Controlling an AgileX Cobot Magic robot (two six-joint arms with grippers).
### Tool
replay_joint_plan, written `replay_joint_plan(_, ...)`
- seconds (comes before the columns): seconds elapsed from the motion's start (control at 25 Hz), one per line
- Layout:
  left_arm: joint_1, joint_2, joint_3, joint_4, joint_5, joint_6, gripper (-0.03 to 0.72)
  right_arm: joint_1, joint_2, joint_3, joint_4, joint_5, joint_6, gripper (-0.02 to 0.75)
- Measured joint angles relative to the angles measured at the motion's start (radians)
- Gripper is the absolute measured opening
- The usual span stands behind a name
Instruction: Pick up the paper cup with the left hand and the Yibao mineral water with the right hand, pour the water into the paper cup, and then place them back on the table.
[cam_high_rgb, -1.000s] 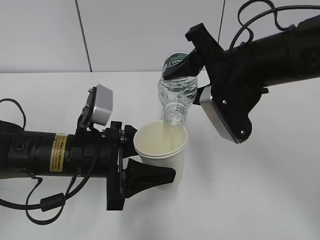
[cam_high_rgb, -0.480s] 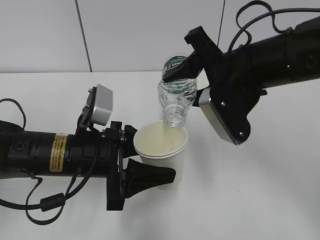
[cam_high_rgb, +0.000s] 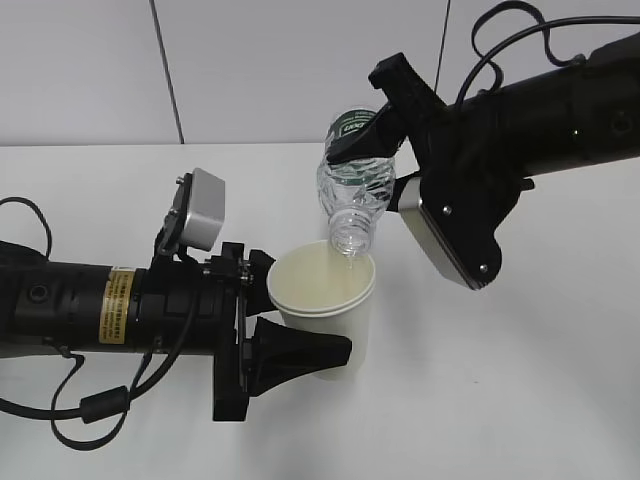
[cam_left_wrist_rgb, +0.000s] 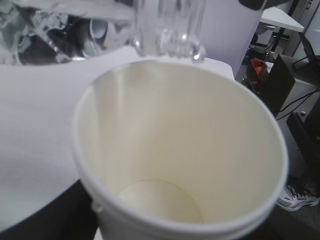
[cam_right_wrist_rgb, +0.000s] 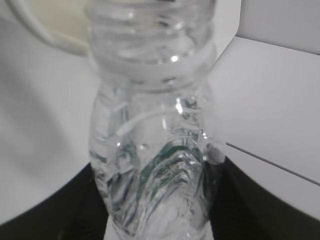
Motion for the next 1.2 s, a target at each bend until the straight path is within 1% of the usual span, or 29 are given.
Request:
replay_joint_plan(0.68,0.0,0.0,0.0,0.003,0.0,0.0,0.435,0.002,0.0,-0.031,0.0,0.002,-0.016,0.428)
replay_joint_plan(0.96,0.0,0.0,0.0,0.003,0.0,0.0,0.435,0.044,0.0,-0.031,0.0,0.035,-0.024,0.428)
replay_joint_plan(1.2,0.0,0.0,0.0,0.004,0.0,0.0,0.435,0.048,0.002,-0.031,0.0,0.072,-0.026,0.428)
